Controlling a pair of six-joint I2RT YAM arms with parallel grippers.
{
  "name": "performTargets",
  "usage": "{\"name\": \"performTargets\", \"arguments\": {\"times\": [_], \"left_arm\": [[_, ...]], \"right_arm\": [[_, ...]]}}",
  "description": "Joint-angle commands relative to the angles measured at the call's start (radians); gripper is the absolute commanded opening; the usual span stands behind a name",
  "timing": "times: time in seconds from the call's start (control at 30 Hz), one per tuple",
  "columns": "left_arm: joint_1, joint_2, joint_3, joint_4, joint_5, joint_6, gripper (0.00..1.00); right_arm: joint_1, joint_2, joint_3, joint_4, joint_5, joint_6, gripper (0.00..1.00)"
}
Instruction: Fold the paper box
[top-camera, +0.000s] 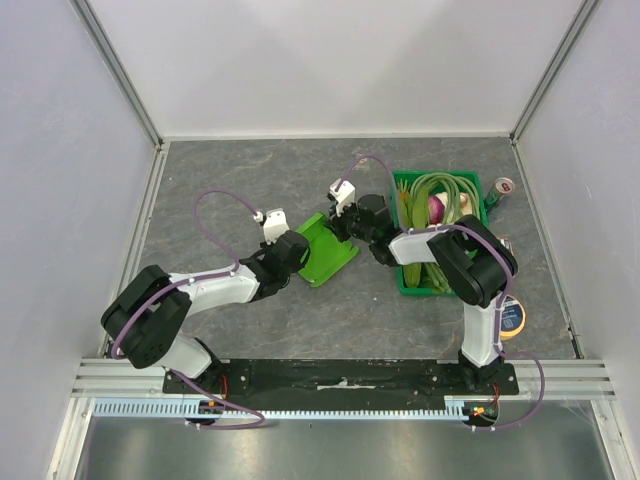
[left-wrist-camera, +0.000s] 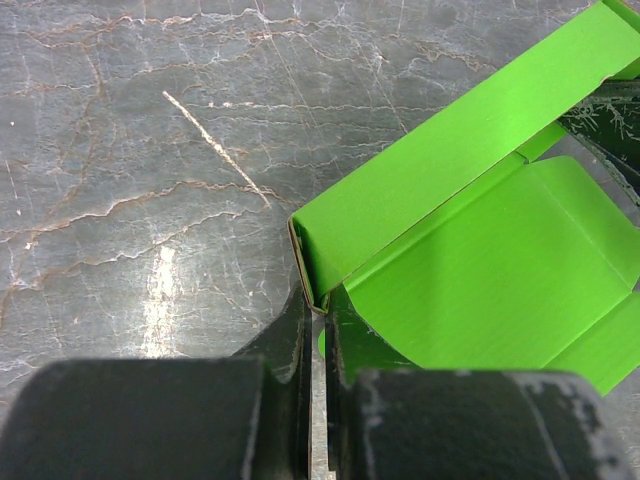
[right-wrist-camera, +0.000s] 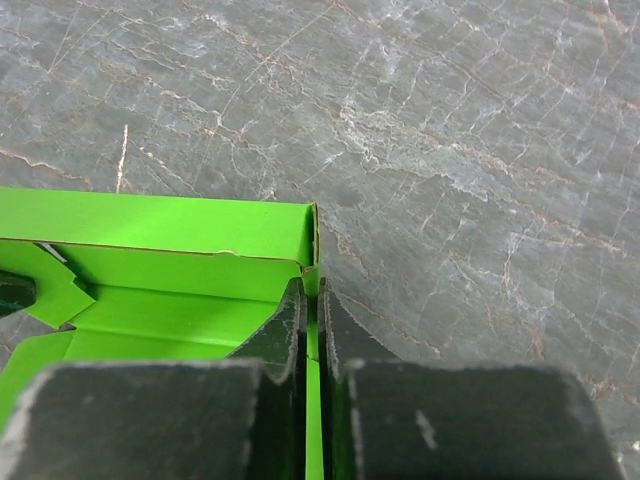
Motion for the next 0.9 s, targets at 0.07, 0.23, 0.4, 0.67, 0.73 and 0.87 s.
{"name": "performTargets", "arguments": {"times": [0.07, 0.23, 0.4, 0.67, 0.73, 0.87], "left_arm": [[-0.002, 0.01, 0.003, -0.114, 0.053, 0.018, 0.02], [-0.001, -0.038, 0.022, -0.14, 0.133, -0.025, 0.02], [0.001, -0.119, 0.024, -0.169, 0.228, -0.064, 0.02], [0.001, -0.19, 0.039, -0.191, 0.336, -0.087, 0.02], [0.001, -0.191, 0.045, -0.198, 0.336, -0.091, 0.02], [-0.001, -0.187, 0.065, -0.223, 0.305, -0.088, 0.02]], "right_arm": [[0.077, -0.033, -0.028, 0.072, 0.32, -0.01, 0.0], [0.234, -0.071, -0.13, 0.142, 0.786, -0.01, 0.0], [0.326, -0.044, -0.164, 0.288, 1.171, -0.117, 0.0], [0.416, 0.056, -0.081, 0.439, 1.434, -0.32, 0.0], [0.427, 0.058, -0.082, 0.414, 1.414, -0.274, 0.0], [0.479, 0.038, -0.117, 0.454, 1.385, -0.251, 0.0]]}}
